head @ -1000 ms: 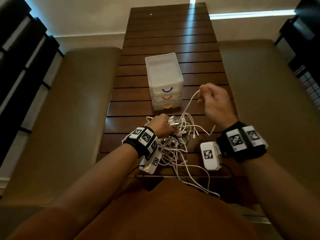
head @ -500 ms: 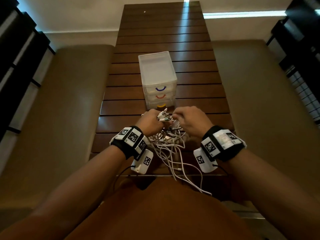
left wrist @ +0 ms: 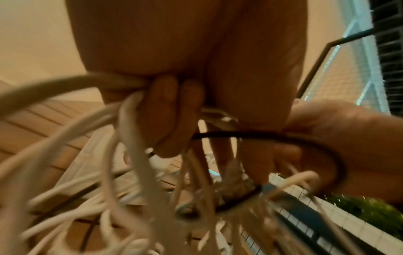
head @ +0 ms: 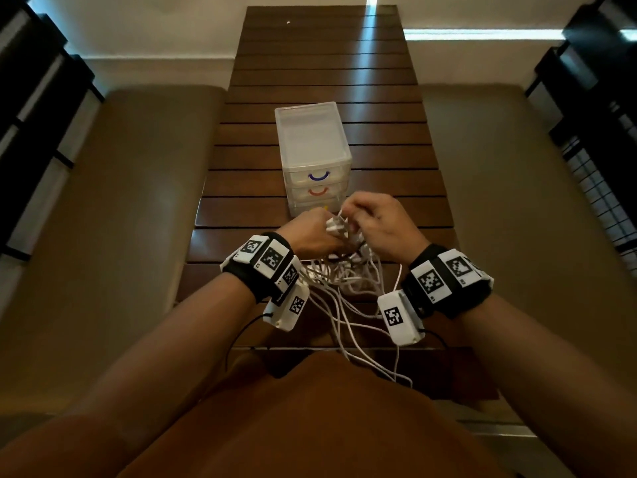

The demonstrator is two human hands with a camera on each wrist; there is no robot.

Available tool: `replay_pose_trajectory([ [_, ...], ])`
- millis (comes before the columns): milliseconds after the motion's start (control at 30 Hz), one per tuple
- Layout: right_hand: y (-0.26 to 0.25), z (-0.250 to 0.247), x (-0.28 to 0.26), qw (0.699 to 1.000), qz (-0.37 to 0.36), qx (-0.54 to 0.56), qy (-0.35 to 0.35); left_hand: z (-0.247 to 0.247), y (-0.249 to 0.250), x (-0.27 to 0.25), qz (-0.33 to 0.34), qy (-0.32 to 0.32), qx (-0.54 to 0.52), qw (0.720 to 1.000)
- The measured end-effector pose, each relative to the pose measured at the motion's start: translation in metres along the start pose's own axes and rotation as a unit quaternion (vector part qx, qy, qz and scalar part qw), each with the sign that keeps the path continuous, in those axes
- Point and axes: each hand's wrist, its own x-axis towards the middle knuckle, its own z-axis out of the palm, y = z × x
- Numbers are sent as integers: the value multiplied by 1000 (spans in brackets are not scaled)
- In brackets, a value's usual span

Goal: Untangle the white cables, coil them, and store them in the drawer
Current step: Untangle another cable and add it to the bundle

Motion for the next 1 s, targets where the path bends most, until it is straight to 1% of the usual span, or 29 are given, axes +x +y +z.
replay_pose_trajectory([
  [33,-5,-1,2,999,8,46,10,2,-1,1,-3,15,35,999],
  [67,-10,-3,5,996,17,85,19,5,-3,2,-6,37,47,998],
  [133,-17,-8,11,992,29,119,40,10,-6,2,-20,78,-17,997],
  [200,-15,-16,11,992,47,109,53,10,-7,-2,-39,116,-85,989],
  [267,-6,-27,6,992,73,80,59,2,-17,-1,-57,163,-123,977],
  [333,6,-47,-3,992,102,22,71,-13,-23,-3,-50,217,-161,961],
  [400,25,-69,-17,985,143,-35,86,-26,-21,-2,-33,243,-176,953],
  [433,37,-78,-27,979,173,-61,89,-28,-16,-2,-24,245,-173,954],
  [500,60,-87,-46,956,259,-126,54,-29,-4,-1,-6,253,-138,957],
  [567,83,-89,-71,916,350,-194,9,-25,11,2,12,265,-80,961],
  [600,95,-89,-85,899,381,-215,1,-22,20,0,19,268,-52,962],
  [700,129,-91,-129,862,447,-239,8,-18,34,2,40,239,38,970],
  [800,145,-79,-161,831,501,-243,-2,-16,40,4,47,230,105,966],
  [833,147,-71,-167,827,500,-255,-4,-14,42,4,48,230,111,966],
  [867,145,-63,-168,832,487,-265,-4,-12,46,4,52,228,106,967],
  [900,142,-53,-165,845,465,-266,-1,-9,52,4,57,222,81,970],
  [967,132,-32,-154,876,428,-223,-4,-4,67,1,69,177,-42,981],
  [1000,125,-21,-147,882,421,-213,-18,-2,74,-1,73,141,-117,980],
])
